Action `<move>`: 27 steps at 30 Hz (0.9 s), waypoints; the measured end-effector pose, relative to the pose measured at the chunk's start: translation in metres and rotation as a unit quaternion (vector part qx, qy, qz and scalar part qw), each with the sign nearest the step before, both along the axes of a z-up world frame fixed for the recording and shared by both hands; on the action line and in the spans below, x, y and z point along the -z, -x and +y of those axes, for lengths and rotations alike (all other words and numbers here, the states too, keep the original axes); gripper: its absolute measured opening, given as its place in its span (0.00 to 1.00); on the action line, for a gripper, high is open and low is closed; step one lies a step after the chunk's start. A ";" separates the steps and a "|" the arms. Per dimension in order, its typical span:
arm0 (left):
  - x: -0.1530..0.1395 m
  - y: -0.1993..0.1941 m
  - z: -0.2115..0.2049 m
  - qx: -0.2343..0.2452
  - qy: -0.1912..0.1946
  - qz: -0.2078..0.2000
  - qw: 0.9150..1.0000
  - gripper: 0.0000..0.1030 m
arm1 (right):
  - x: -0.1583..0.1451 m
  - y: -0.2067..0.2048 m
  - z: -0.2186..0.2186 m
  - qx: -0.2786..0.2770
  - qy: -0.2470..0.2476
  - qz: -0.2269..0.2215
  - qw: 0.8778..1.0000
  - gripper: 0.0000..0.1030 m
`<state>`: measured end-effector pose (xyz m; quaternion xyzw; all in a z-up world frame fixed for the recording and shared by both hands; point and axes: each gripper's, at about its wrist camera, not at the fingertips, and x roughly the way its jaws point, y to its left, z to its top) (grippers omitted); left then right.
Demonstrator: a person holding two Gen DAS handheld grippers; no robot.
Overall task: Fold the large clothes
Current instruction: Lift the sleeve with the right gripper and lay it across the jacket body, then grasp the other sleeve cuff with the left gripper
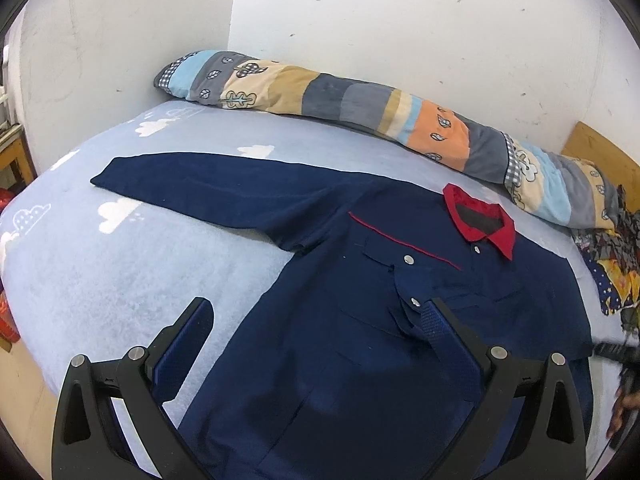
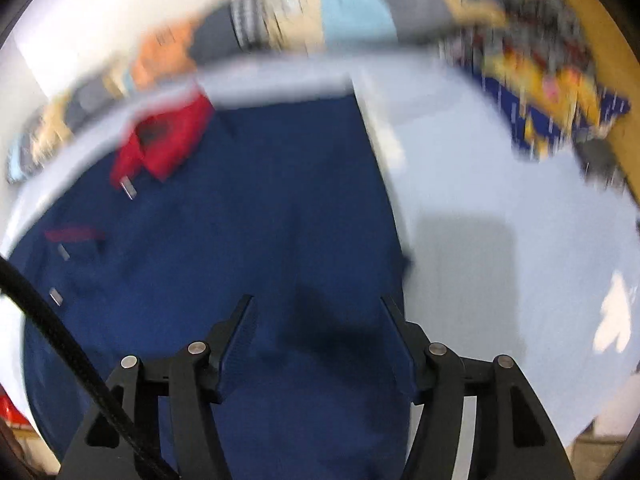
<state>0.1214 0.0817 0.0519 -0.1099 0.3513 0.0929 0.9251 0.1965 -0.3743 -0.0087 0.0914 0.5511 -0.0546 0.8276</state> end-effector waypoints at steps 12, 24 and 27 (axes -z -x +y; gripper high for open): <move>0.005 -0.006 -0.008 0.008 -0.005 0.008 1.000 1.00 | 0.030 0.113 -0.013 -0.015 -0.145 0.078 0.986 0.65; 0.011 -0.008 0.001 -0.022 0.004 0.025 0.999 1.00 | -0.034 0.056 0.129 -0.119 0.015 -0.058 0.991 0.67; 0.015 -0.010 0.000 -0.017 -0.008 0.034 0.999 1.00 | -0.019 0.015 0.178 -0.141 0.028 -0.064 0.988 0.67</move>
